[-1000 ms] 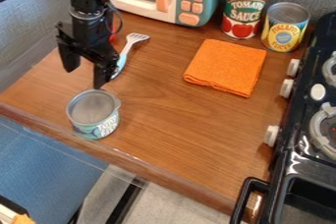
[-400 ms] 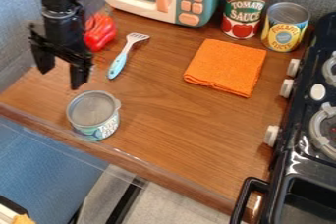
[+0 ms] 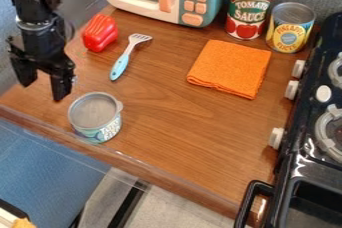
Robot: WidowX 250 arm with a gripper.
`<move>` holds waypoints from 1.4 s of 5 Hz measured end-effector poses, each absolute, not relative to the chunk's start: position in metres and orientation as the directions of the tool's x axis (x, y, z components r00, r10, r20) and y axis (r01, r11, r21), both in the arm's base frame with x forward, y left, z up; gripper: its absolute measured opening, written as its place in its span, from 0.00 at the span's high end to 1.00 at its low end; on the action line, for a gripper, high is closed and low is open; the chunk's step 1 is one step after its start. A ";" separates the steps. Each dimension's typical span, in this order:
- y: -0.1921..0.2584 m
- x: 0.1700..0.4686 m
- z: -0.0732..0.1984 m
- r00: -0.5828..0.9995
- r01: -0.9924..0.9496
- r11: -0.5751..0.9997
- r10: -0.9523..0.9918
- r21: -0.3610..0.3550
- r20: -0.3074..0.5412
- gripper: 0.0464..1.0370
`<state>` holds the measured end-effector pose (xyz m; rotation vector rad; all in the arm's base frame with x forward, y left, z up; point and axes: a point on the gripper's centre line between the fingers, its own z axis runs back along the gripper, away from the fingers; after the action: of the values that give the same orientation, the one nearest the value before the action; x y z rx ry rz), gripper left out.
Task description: Move the light blue can to the bottom right of the table
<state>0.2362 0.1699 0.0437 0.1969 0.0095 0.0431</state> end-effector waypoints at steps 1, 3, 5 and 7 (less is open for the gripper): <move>0.157 0.241 0.034 0.999 -0.021 0.983 0.026 0.181 -0.025 0.04; 0.117 0.248 0.021 0.999 -0.007 0.987 0.015 0.160 -0.048 0.04; 0.069 0.241 0.020 0.992 -0.040 0.984 0.060 0.173 -0.113 0.04; 0.040 0.255 0.024 0.993 -0.077 0.991 0.085 0.109 -0.077 0.04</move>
<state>0.2549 0.0398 0.0243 0.1064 0.0813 0.0812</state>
